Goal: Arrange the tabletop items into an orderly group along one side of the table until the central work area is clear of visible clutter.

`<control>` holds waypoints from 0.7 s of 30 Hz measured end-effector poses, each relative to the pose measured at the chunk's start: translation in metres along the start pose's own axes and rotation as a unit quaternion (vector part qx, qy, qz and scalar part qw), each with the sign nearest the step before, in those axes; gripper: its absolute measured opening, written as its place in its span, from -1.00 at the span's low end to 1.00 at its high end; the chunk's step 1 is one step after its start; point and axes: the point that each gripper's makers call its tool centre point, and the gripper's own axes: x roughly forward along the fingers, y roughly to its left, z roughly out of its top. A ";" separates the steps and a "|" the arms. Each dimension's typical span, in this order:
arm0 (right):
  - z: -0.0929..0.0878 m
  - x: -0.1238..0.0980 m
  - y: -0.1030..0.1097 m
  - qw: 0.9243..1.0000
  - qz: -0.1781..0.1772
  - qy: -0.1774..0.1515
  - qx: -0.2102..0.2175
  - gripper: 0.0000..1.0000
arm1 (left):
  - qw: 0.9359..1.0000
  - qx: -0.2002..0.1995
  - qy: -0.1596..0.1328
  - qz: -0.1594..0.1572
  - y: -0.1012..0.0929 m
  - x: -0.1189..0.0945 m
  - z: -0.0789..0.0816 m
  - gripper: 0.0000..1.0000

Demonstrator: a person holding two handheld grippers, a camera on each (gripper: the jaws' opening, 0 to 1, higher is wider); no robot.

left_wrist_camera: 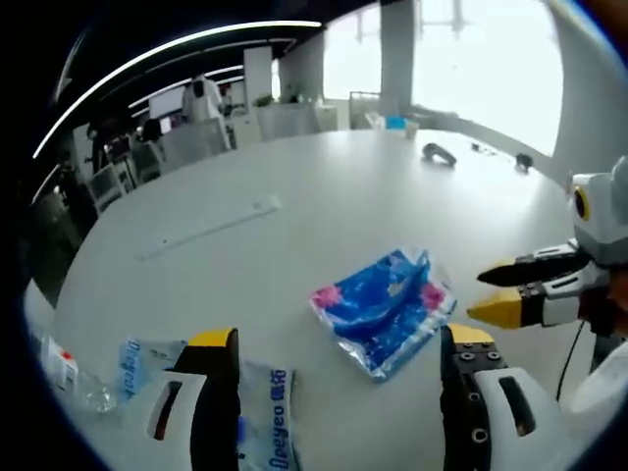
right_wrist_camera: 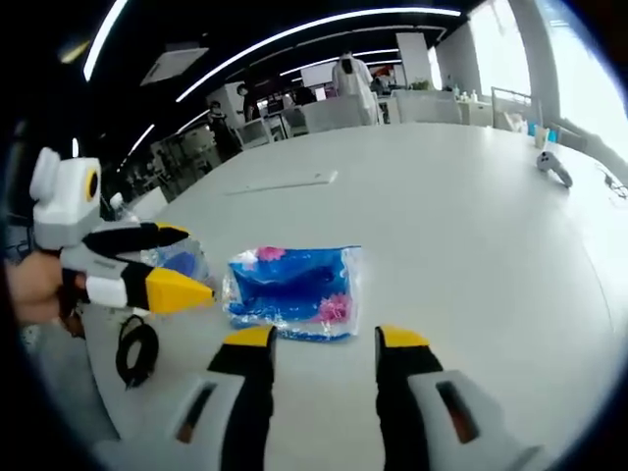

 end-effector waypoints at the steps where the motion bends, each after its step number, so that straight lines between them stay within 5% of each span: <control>1: -0.001 -0.001 0.000 1.000 0.000 0.000 0.000 -0.20 | 1.000 -0.001 -0.001 0.000 0.001 -0.001 0.000 0.68; 10: -0.010 -0.012 0.009 1.000 -0.002 0.001 0.009 -0.19 | 1.000 -0.002 -0.004 0.006 0.012 -0.016 -0.003 0.72; 21: -0.031 -0.018 0.037 0.999 -0.007 0.006 0.031 -0.21 | 0.999 -0.020 -0.006 0.029 0.056 -0.048 -0.015 0.73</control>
